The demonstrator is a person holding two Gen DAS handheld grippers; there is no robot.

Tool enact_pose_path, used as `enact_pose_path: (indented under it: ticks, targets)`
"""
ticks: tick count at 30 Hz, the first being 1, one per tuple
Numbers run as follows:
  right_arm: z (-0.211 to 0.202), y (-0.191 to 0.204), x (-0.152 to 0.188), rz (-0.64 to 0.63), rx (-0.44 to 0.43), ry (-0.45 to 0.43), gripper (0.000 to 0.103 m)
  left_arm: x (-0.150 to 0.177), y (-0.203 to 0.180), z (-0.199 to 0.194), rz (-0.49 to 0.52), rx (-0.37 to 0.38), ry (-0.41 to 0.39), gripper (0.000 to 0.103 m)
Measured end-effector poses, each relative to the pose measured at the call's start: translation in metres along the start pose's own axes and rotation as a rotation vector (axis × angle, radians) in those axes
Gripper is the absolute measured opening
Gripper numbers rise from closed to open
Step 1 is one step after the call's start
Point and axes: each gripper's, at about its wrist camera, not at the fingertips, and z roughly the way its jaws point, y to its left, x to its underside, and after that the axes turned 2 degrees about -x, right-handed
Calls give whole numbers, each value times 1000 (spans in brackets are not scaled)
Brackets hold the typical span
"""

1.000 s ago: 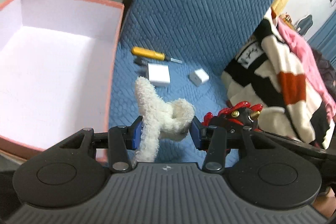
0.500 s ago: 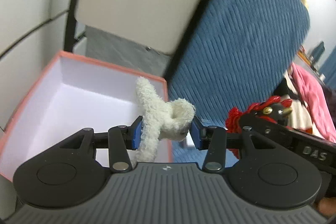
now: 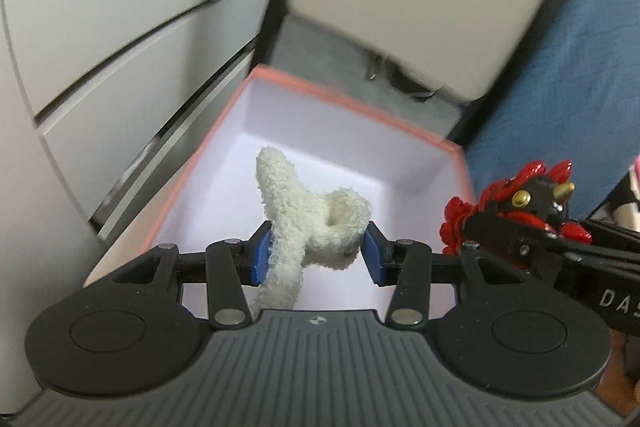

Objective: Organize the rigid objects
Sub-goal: 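Lower plush into pink box, open left tool while right tool releases figurine there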

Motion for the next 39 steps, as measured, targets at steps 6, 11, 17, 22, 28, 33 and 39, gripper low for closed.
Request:
enact_pose_path:
  ticks: [6,11,17,22,28,33,39]
  targets:
    - [49,9,20,27,-28,136,61,20,35,29,-2,-48,78,52]
    - [78,11,41,19,-10,247,61,32,46,50,-19,-37,137,52]
    - [91,3,51,40,-2,307,62,37,47,49,-29,-35,122,55]
    - [81,-3,48,48,-3,283,64,33,49,37,-52,-16,93,63]
    - [61,-4,39,41,-19,231,73,27,34,19,-19,-20,47,63]
    - [37,-15,28,64,-6,157,73,24,14,0,6,-4,-3,63]
    - [-3,-32,26,45,39,67,73,20,-15,-23,45,34,-64,63]
